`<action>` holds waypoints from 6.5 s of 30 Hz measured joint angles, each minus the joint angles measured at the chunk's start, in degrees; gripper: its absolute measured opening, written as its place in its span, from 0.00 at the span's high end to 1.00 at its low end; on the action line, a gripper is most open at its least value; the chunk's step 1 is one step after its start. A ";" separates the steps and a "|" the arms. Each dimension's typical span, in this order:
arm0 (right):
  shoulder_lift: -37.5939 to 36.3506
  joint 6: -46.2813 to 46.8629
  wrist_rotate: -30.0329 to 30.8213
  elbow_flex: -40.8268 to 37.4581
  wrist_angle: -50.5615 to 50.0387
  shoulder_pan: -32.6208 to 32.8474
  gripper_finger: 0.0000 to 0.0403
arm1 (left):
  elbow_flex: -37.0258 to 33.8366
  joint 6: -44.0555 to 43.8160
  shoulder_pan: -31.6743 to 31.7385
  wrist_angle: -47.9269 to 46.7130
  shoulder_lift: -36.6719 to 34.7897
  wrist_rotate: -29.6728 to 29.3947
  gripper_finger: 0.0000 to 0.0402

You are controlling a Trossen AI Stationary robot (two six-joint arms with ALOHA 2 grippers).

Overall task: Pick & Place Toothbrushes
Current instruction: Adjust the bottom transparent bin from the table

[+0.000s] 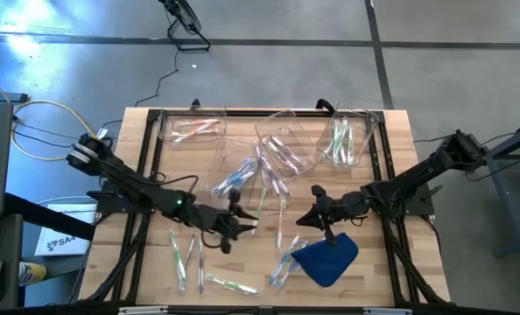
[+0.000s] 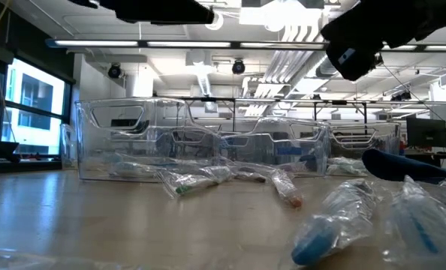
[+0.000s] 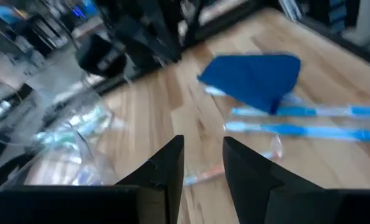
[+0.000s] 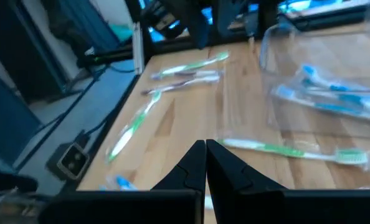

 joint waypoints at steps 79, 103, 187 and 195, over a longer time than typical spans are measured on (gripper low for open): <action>20.15 4.53 12.89 6.23 4.74 -11.76 0.99 | -5.70 -45.60 3.76 -36.89 0.25 -6.12 0.74; 20.49 -0.72 6.78 13.24 8.27 -10.45 0.99 | -5.70 -18.43 -10.90 -5.98 -1.45 -20.90 0.74; 21.09 -6.01 9.29 21.29 -10.95 -7.89 0.99 | 1.09 -37.80 20.26 -81.52 -17.03 13.73 0.74; 21.09 -6.38 9.29 21.29 -10.95 -7.89 0.99 | 7.67 -31.75 18.43 -78.26 -19.46 10.04 0.74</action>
